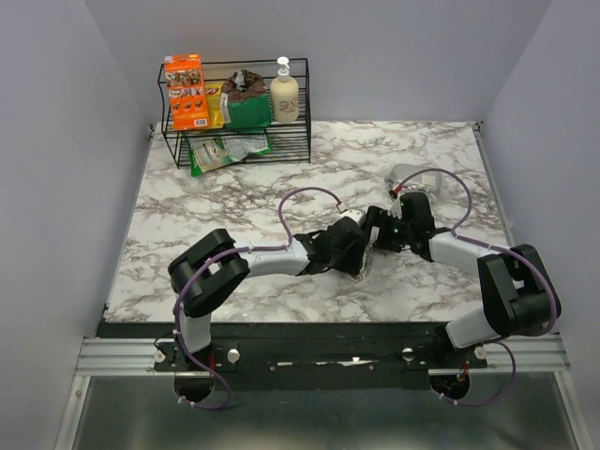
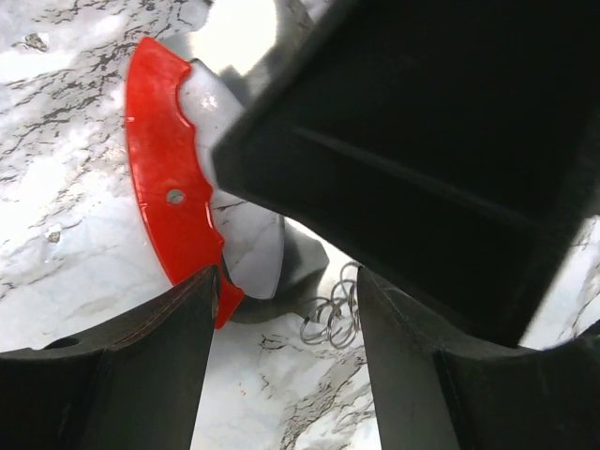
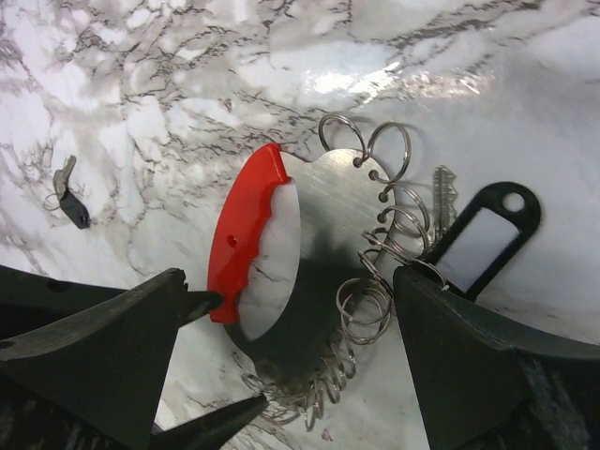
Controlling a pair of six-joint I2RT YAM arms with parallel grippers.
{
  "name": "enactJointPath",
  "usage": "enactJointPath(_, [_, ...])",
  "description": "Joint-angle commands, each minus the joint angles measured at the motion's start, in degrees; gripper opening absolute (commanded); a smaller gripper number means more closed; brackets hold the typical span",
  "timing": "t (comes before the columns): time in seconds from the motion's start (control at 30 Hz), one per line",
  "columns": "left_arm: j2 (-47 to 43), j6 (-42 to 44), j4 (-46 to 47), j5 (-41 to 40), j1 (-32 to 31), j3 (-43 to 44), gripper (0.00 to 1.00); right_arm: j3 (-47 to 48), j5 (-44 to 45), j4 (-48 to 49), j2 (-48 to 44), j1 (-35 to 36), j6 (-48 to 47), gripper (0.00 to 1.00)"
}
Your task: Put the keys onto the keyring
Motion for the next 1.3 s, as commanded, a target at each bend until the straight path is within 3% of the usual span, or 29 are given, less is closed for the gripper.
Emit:
enactJointPath(0.0, [-2.4, -1.1, 0.5, -0.8, -0.6, -2.8, 0.7, 2.0, -3.4, -0.5, 3.6, 1.2, 0.4, 1.0])
enactJointPath(0.33, [-18.2, -1.0, 4.0, -8.3, -0.3, -12.1, 0.79, 9.3, -5.3, -1.0, 8.7, 4.4, -0.2, 1.0])
enactJointPath(0.7, [-32.7, -2.2, 5.7, -13.0, 2.2, -20.5, 0.85, 20.4, -2.5, -6.3, 16.0, 13.2, -2.8, 1.0])
enactJointPath(1.0, [-36.2, -1.2, 6.8, -13.3, 3.3, -25.6, 0.88, 23.8, 10.3, -11.6, 4.1, 13.0, -6.0, 1.0])
enactJointPath(1.27, [-28.4, 1.6, 7.6, -8.7, 3.9, -22.1, 0.82, 18.6, 15.3, -15.3, -6.5, 12.3, -4.6, 1.0])
